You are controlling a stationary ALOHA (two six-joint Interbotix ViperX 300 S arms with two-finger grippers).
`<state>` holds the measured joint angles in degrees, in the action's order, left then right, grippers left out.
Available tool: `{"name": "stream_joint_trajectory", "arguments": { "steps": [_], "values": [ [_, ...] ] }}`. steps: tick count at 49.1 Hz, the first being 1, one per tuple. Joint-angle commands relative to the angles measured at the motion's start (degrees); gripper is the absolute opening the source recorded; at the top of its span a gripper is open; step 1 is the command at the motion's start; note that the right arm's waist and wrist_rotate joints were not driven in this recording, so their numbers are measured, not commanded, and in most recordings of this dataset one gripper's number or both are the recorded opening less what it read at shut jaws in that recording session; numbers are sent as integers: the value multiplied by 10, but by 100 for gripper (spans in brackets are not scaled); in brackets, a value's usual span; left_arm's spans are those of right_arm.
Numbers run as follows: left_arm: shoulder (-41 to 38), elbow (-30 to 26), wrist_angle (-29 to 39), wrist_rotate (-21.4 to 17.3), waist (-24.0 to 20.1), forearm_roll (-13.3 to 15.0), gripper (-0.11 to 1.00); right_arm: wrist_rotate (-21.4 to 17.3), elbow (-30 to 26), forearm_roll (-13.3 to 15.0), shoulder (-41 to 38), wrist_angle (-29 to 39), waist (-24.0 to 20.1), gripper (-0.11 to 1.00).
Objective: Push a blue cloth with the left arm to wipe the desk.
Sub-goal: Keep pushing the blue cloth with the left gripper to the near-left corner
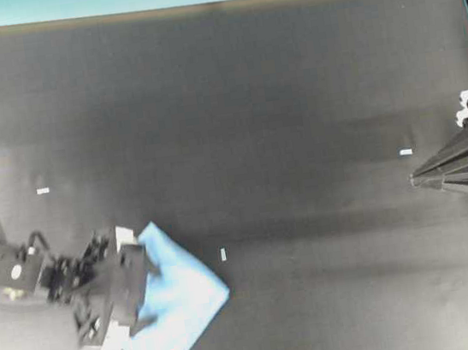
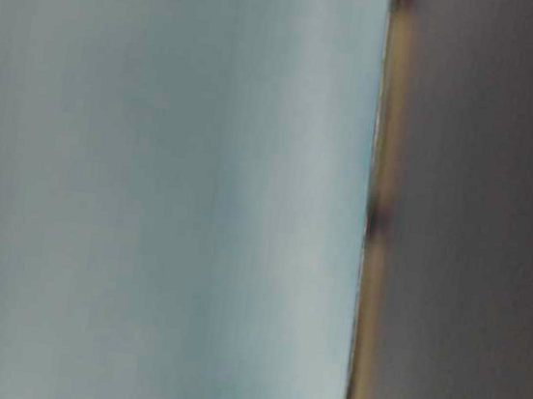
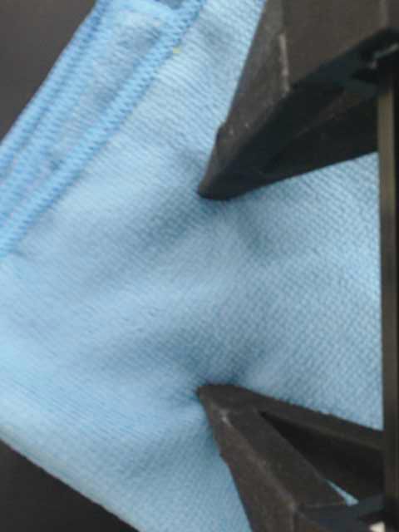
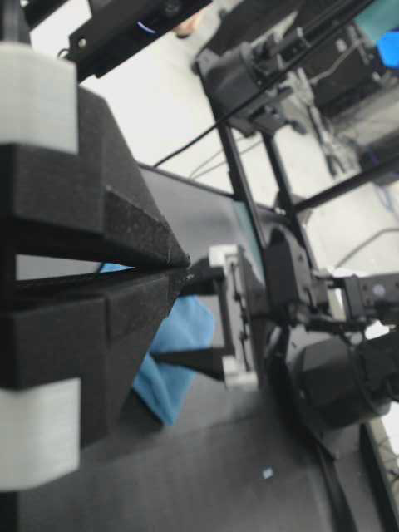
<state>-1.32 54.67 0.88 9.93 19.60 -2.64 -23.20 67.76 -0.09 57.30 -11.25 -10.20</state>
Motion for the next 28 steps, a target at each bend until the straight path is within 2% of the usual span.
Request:
{"name": "stream_joint_trajectory", "arguments": {
  "steps": [1, 13, 28],
  "values": [
    [-8, 11, 9, 10, 47, 2, 88, 0, -4, -1, -3, -3, 0, 0],
    [-5, 14, 10, 9, 84, 2, 88, 0, -4, -1, -3, -4, 0, 0],
    [18, 2, 15, -4, 82, 2, 87, 0, -4, -1, -3, -5, 0, 0]
  ]
}}
